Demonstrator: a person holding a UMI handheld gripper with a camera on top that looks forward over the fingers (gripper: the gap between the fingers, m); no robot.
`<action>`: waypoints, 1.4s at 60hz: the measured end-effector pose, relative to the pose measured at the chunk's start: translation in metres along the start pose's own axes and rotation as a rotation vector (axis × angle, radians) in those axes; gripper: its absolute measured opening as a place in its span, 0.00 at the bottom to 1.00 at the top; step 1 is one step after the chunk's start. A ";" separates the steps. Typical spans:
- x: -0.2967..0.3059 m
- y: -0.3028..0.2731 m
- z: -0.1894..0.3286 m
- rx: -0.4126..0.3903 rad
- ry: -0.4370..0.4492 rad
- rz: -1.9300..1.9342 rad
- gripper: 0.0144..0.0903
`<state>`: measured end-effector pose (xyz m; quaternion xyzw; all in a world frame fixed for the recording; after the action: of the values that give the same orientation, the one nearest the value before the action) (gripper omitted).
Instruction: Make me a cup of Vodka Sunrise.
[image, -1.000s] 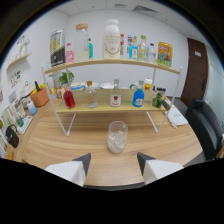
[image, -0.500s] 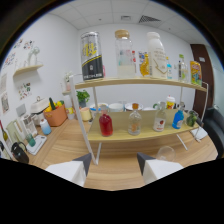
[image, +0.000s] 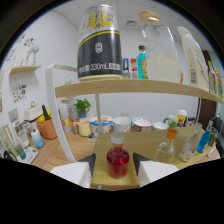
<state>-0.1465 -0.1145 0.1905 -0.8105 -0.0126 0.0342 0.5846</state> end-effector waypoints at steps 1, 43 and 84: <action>0.001 0.000 0.002 -0.001 0.004 -0.004 0.66; 0.026 -0.013 -0.055 0.060 -0.003 0.000 0.26; 0.094 0.027 -0.091 0.026 -0.227 1.200 0.26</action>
<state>-0.0465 -0.2039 0.1899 -0.6602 0.3843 0.4439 0.4684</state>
